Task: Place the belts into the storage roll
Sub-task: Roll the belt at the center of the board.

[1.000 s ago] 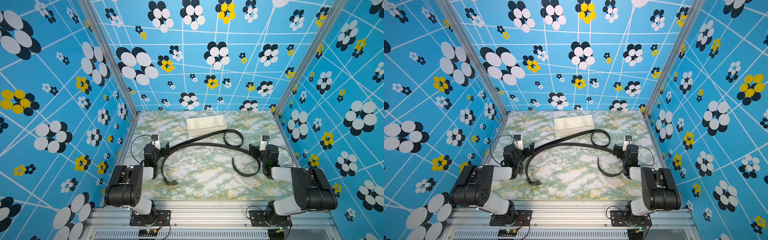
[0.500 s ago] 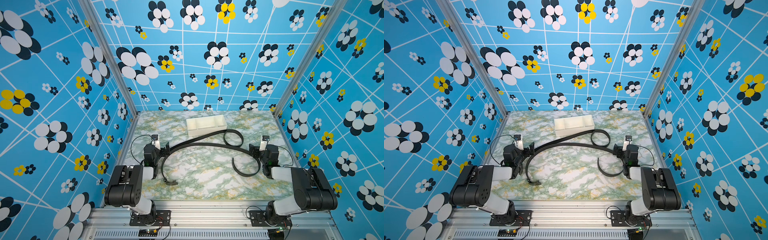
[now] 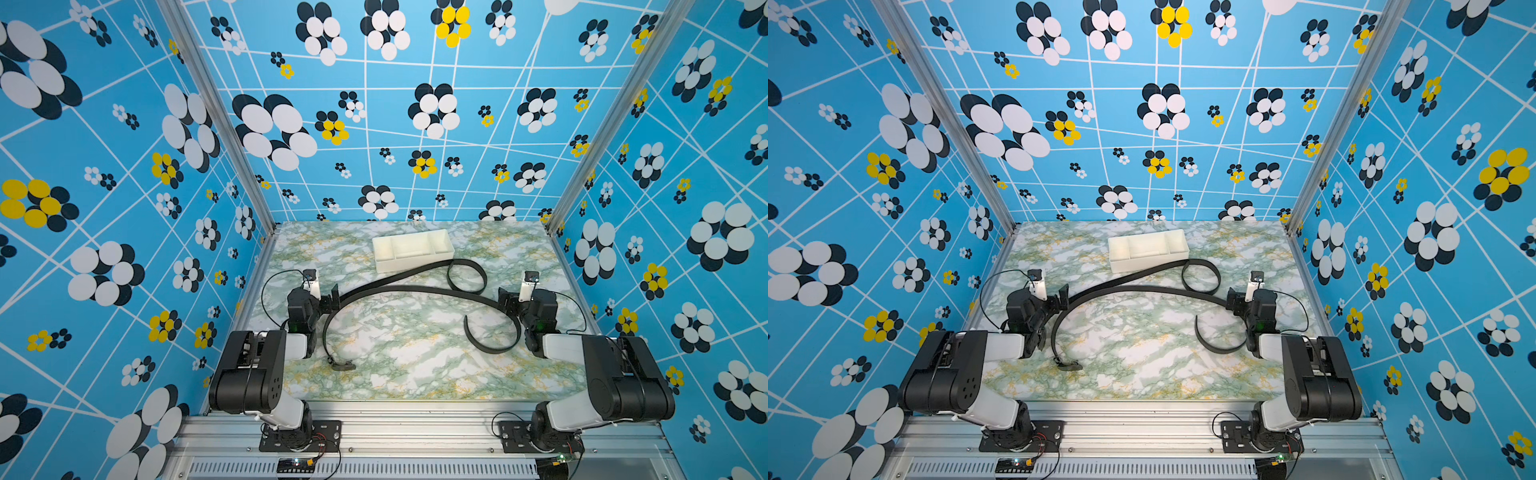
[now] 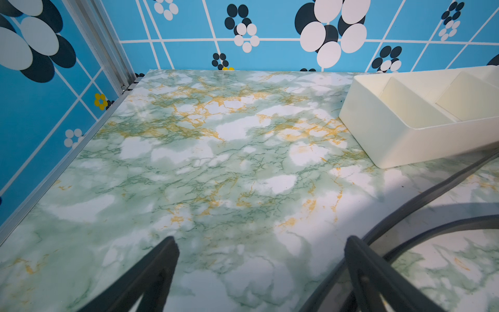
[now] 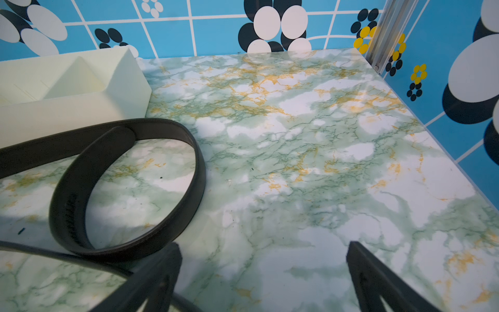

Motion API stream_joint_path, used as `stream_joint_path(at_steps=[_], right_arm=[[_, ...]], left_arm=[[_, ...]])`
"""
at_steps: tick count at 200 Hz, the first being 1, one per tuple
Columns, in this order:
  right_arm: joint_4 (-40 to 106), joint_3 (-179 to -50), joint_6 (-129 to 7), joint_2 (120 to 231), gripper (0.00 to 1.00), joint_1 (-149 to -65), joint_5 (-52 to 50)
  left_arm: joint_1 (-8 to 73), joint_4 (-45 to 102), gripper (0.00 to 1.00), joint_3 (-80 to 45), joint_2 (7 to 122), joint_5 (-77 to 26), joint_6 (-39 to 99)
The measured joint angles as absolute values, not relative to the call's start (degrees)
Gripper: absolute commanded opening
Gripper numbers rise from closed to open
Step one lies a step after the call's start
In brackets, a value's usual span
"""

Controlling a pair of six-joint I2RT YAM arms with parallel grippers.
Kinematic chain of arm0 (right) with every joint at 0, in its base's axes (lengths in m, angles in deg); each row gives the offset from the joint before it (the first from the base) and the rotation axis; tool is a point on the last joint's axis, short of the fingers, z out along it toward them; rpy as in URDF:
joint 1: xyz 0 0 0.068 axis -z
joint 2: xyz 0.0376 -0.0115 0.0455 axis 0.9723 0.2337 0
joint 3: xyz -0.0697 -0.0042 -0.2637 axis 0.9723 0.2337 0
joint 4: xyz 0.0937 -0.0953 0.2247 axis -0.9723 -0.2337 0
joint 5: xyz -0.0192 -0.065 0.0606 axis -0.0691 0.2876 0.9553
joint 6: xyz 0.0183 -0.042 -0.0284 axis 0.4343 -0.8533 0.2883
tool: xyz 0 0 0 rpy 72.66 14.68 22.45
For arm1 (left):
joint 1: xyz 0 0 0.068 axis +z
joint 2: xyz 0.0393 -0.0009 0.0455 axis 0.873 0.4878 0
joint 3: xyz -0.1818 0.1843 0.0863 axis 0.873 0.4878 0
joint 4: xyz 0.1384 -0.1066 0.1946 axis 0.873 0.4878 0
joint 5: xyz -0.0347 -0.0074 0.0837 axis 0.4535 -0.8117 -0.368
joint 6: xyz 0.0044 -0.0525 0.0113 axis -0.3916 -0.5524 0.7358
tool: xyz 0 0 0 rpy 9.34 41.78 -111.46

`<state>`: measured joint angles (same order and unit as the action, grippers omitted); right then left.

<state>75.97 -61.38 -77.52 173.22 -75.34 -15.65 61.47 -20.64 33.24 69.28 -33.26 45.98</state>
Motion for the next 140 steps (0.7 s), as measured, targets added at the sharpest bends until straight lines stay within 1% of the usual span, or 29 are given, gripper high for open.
stream_joint_path(at_steps=[77, 93, 112, 135, 140], right_arm=[[74.81, -61.62, -77.49, 172.79, 0.99, -75.34, -15.91], [64.19, -65.40, -76.77, 169.70, 0.99, -75.34, -16.02], [48.41, -76.68, -74.02, 166.19, 0.99, -75.34, -15.25], [35.07, -90.18, -69.08, 164.17, 0.99, -75.27, -9.22], [32.17, -92.91, -68.23, 164.26, 0.96, -75.30, -7.45]], left_arm=[[61.47, -19.59, 0.99, 33.24, 68.64, -34.46, 45.87], [61.60, -12.90, 0.99, 32.41, 65.10, -36.60, 44.80], [62.26, -0.36, 1.00, 26.08, 61.43, -37.35, 43.05], [62.46, 11.51, 0.99, 16.39, 59.64, -35.93, 40.56], [62.46, 13.87, 0.99, 14.71, 59.29, -35.49, 39.91]])
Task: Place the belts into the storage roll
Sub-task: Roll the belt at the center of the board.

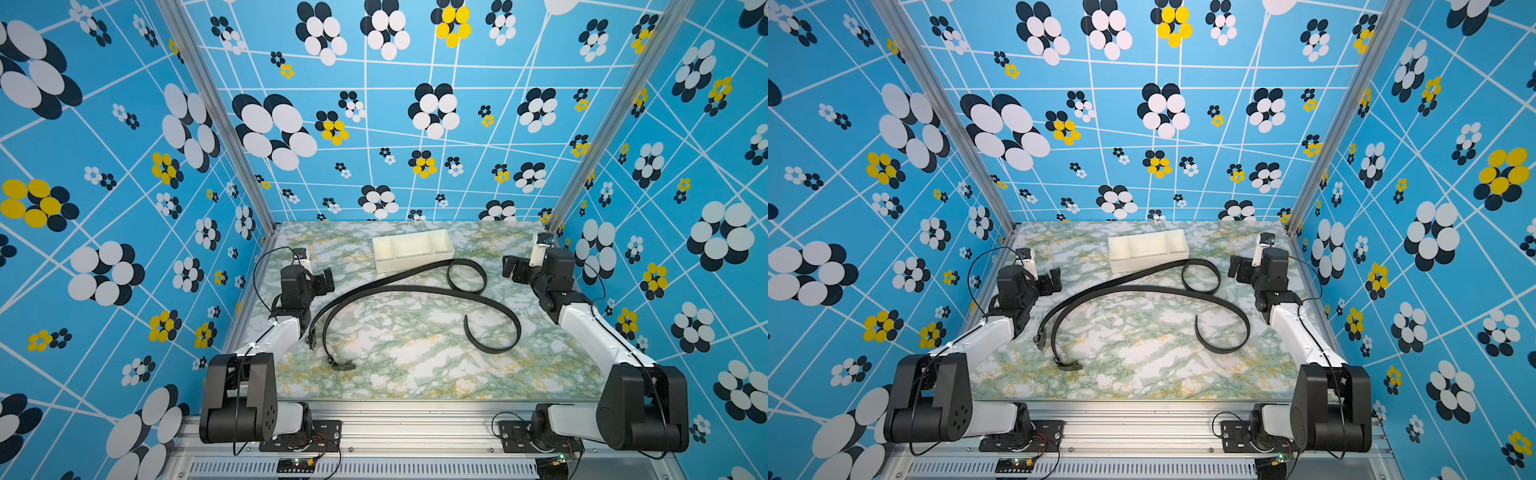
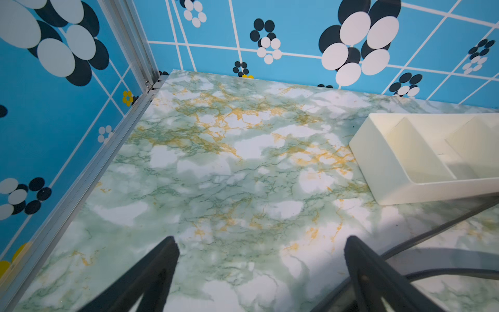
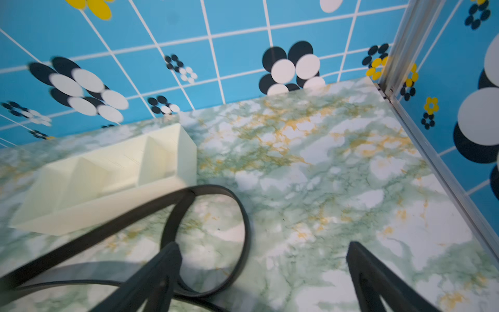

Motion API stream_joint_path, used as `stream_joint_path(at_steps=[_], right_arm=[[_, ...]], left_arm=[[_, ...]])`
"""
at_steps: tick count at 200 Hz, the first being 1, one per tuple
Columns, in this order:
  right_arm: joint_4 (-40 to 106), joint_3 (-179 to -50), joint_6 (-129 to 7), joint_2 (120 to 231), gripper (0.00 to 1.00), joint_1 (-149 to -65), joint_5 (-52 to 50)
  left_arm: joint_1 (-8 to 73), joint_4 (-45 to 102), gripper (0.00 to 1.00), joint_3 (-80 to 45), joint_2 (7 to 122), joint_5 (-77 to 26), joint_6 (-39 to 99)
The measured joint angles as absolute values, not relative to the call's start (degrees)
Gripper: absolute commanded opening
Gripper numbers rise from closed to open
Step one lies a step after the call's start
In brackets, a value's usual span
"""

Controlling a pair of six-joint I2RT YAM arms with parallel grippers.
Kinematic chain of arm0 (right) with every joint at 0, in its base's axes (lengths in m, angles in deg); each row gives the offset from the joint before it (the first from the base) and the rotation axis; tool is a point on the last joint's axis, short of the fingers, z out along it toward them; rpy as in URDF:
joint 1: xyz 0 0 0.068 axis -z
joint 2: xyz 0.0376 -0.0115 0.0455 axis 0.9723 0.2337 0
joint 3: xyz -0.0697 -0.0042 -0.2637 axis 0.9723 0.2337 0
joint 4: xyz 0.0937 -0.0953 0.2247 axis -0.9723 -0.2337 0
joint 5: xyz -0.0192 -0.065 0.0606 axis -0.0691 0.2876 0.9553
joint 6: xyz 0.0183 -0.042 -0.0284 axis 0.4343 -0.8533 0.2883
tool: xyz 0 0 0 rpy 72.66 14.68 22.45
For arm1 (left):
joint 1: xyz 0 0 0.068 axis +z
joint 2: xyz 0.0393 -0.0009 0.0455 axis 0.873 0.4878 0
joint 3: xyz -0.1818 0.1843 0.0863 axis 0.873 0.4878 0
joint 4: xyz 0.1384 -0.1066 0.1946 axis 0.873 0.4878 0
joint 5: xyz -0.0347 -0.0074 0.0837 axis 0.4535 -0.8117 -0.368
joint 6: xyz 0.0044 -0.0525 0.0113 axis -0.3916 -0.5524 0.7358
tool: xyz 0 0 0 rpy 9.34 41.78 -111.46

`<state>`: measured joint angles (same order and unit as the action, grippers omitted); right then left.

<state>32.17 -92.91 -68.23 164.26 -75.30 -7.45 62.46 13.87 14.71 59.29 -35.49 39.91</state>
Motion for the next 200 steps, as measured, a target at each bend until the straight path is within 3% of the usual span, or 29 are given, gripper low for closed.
stream_joint_path(at_steps=[26, 77, 114, 151, 177, 200], right_arm=[[16.78, -104.24, -66.26, 167.63, 0.89, -78.23, -2.20], [-10.78, -108.50, -66.63, 172.28, 0.87, -96.10, -8.98], [-17.36, -102.42, -64.77, 172.26, 0.85, -100.28, -14.05], [-18.28, -99.30, -62.06, 174.82, 0.77, -104.63, -16.32], [-16.14, -97.64, -59.86, 178.34, 0.64, -106.20, -16.91], [-13.91, -96.83, -58.09, 181.68, 0.39, -106.38, -17.20]], left_arm=[[62.22, 27.55, 0.99, 8.07, 57.59, -32.52, 35.27], [52.58, 54.70, 0.98, 2.91, 56.91, -33.70, 30.79], [49.87, 63.70, 0.96, 4.52, 56.69, -34.77, 29.33], [49.85, 66.85, 0.94, 4.83, 58.66, -36.36, 29.55], [49.85, 67.57, 0.91, 4.83, 61.24, -37.19, 30.14], [49.85, 67.55, 0.89, 4.72, 63.53, -37.39, 30.46]])
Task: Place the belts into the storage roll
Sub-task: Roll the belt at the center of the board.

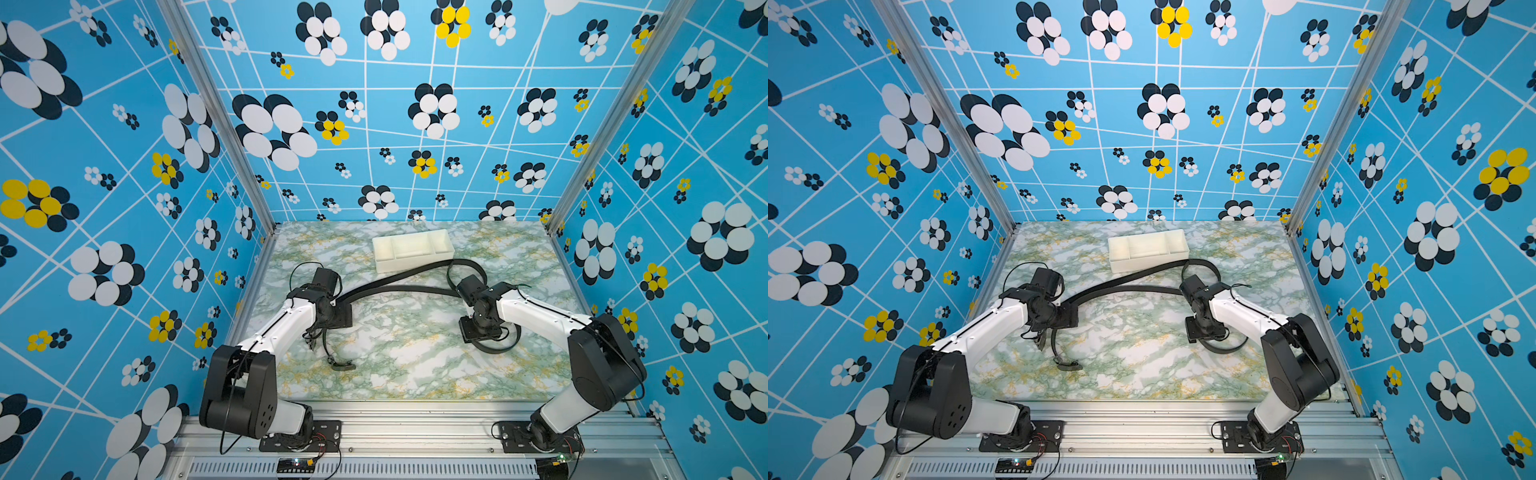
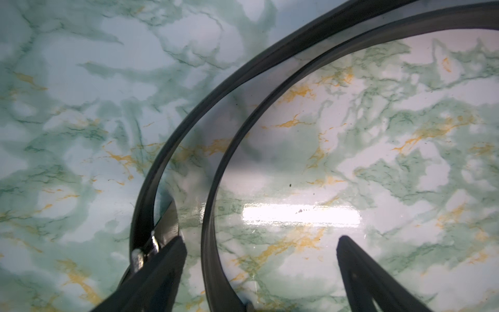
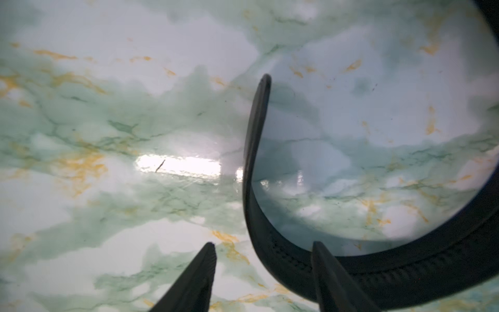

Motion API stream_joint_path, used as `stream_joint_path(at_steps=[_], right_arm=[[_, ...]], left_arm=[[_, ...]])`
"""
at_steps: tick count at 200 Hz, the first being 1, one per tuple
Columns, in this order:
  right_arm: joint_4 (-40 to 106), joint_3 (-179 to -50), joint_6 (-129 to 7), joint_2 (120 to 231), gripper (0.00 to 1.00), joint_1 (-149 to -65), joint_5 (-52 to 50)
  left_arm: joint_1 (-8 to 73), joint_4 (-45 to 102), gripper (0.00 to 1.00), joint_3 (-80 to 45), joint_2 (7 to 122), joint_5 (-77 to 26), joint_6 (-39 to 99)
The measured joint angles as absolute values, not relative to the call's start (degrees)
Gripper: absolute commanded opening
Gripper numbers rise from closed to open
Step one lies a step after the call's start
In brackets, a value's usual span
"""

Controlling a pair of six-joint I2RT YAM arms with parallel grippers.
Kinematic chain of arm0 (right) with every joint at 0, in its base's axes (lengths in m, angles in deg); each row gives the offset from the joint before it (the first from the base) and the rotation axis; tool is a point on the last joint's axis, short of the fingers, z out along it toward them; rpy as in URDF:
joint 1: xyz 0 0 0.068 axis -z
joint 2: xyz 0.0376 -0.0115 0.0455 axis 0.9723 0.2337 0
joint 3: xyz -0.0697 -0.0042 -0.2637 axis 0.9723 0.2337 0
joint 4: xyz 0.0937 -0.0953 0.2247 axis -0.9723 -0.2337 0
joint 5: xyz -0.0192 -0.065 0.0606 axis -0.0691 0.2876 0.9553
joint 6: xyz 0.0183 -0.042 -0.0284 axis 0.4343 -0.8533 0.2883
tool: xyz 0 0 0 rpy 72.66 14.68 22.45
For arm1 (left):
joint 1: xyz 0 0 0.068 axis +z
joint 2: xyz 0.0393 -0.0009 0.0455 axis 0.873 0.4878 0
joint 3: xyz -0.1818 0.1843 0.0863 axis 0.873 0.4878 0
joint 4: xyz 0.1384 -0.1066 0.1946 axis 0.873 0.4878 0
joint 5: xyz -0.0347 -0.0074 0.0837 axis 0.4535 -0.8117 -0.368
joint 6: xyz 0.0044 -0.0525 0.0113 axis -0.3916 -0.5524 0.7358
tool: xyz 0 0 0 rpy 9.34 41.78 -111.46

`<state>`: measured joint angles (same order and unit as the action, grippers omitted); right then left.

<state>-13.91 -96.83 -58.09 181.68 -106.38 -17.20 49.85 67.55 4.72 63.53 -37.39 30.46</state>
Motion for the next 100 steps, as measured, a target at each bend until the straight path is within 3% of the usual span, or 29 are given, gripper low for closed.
stream_joint_path(at_steps=[12, 39, 65, 100], right_arm=[[-13.10, -96.70, -57.04, 183.21, 0.22, -106.38, -17.35], [-11.75, -96.70, -54.48, 184.57, 0.00, -106.38, -18.16], [-11.81, -96.72, -49.19, 184.55, 0.00, -106.38, -19.27], [-14.08, -97.96, -33.37, 184.61, 0.00, -106.22, -22.79]], left_arm=[[49.78, 67.55, 0.87, 4.61, 64.69, -37.59, 30.51], [49.78, 67.53, 0.79, 3.85, 67.18, -37.96, 30.99], [49.52, 67.51, 0.67, 2.84, 69.37, -38.20, 31.40], [49.41, 67.46, 0.37, 2.49, 71.01, -38.33, 31.43]])
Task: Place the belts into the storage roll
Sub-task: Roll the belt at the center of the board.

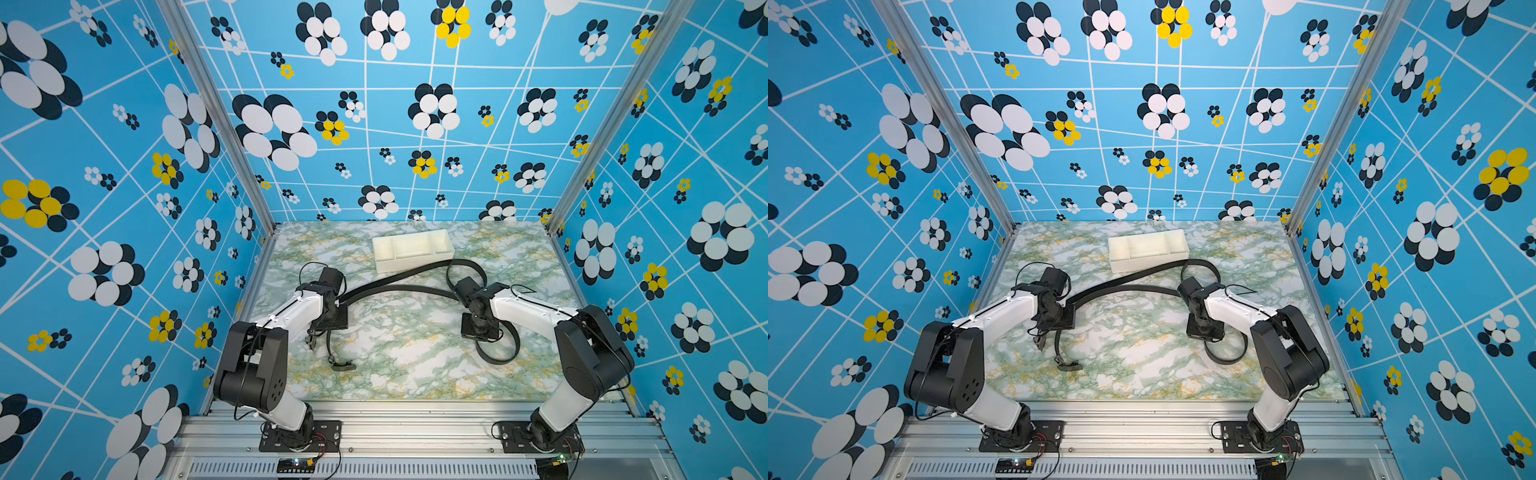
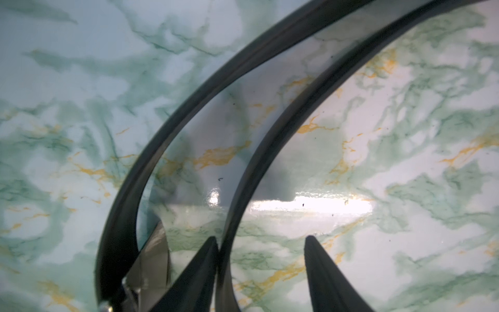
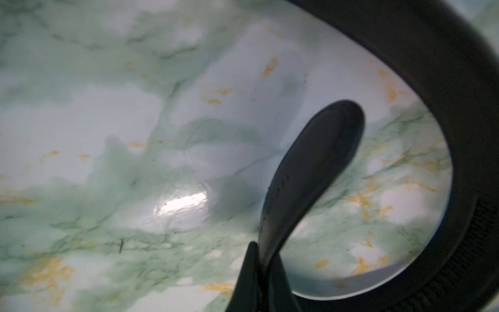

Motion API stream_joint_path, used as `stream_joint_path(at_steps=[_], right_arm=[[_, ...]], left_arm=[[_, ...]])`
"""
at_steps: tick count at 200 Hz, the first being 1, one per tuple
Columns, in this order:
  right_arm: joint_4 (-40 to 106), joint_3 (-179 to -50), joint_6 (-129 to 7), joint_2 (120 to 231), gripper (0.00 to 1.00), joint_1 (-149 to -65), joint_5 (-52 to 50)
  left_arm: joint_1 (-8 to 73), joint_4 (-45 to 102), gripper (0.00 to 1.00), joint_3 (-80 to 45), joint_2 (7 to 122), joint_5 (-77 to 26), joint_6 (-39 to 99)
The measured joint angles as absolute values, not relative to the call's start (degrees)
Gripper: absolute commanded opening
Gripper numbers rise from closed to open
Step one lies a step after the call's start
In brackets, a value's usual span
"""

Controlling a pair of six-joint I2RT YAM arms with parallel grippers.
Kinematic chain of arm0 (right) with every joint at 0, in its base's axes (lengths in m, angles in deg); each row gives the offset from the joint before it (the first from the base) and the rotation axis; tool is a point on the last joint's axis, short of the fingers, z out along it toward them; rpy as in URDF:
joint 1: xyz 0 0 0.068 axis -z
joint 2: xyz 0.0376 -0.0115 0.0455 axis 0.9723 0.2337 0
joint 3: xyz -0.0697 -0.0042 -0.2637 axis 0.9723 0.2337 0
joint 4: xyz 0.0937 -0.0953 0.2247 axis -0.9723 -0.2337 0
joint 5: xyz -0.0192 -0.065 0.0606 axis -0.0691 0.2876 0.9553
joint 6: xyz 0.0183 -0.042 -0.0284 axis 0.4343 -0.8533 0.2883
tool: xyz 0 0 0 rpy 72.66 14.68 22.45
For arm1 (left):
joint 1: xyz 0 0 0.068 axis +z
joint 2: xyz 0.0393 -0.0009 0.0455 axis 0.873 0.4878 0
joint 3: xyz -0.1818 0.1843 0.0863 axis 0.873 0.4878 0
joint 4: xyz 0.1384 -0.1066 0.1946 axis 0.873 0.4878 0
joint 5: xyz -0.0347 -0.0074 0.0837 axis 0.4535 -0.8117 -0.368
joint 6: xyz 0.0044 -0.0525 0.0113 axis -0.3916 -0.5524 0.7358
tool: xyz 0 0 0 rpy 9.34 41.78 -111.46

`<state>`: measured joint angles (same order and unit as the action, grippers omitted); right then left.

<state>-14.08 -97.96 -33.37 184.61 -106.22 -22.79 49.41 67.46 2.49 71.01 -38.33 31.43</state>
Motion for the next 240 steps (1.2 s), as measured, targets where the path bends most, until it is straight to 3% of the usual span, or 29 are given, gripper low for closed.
stream_joint_path(at_steps=[19, 53, 108, 172, 240], right_arm=[[-14.37, -98.69, -23.35, 184.61, 0.00, -105.77, -22.84], [-13.21, -99.89, -9.96, 185.59, 0.00, -105.22, -20.06], [-10.08, -106.36, -5.30, 190.42, 0.00, -105.22, -15.32], [-6.59, -107.67, -3.71, 193.05, 0.00, -106.22, -11.87], [-2.52, -115.45, 1.69, 198.34, 0.00, -108.39, -10.34]], left_arm=[[49.41, 67.49, 0.27, 2.49, 71.22, -37.96, 31.40], [49.34, 67.55, 0.20, 2.47, 71.22, -36.25, 30.73], [47.14, 67.92, 0.02, 3.56, 70.04, -31.40, 26.79], [45.08, 61.50, 0.02, 8.98, 66.96, -27.10, 16.37], [27.90, 53.50, 0.01, 5.36, 73.21, -23.38, 5.79]])
